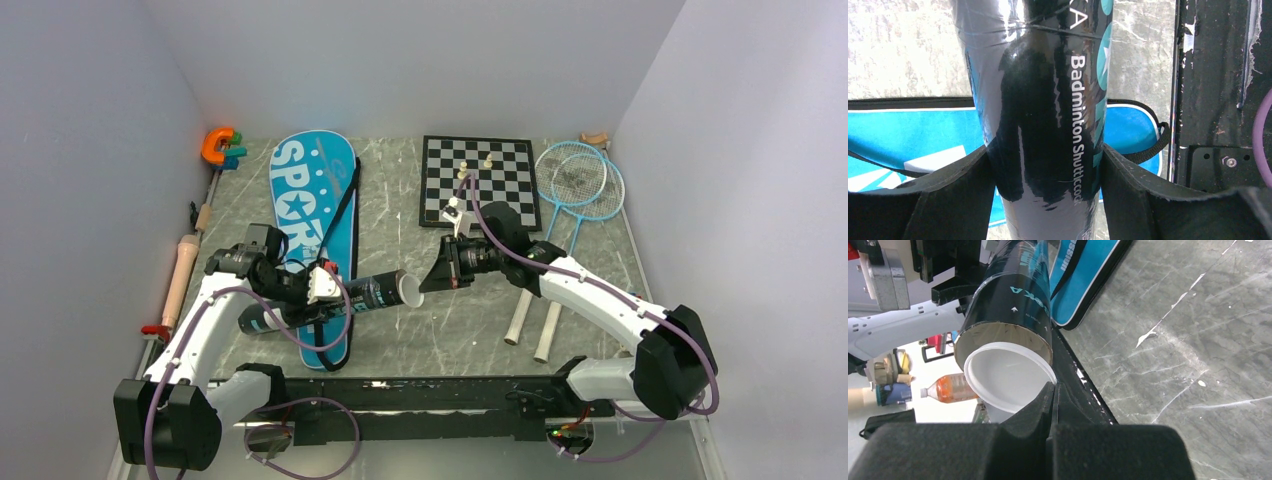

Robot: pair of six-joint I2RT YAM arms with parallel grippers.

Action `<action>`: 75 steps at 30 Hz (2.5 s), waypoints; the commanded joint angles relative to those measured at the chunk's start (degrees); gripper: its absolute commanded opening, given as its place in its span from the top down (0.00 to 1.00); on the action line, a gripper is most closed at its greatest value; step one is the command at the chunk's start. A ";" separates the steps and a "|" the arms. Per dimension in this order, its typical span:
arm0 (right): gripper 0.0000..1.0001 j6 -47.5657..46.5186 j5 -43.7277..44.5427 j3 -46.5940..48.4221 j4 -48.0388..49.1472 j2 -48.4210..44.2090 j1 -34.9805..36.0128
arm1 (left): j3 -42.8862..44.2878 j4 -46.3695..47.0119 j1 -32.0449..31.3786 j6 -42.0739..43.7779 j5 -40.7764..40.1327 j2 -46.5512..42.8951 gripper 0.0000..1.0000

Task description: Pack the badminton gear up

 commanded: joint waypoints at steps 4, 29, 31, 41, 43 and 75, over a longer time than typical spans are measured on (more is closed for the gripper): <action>1.00 0.61 1.32 3.26 2.76 0.06 0.59 | 2.25 0.22 -0.48 0.12 3.31 -0.42 1.00; 1.00 1.13 2.94 5.59 3.85 2.44 2.44 | 2.16 0.21 -0.86 -0.05 3.06 -0.72 1.00; 1.00 0.48 4.31 5.97 2.39 2.68 2.87 | 2.08 0.22 -0.86 -0.08 3.06 -0.74 1.00; 0.92 -2.08 10.14 9.84 -1.21 3.84 6.29 | 2.32 0.38 -0.96 -0.43 3.10 -0.62 1.00; 0.84 -2.19 10.92 9.76 -1.34 3.56 6.41 | 2.28 0.37 -0.94 -0.41 3.06 -0.72 1.00; 0.98 -4.62 23.77 9.98 -5.51 -5.28 10.10 | 5.07 1.02 -0.94 -5.62 6.31 0.78 1.00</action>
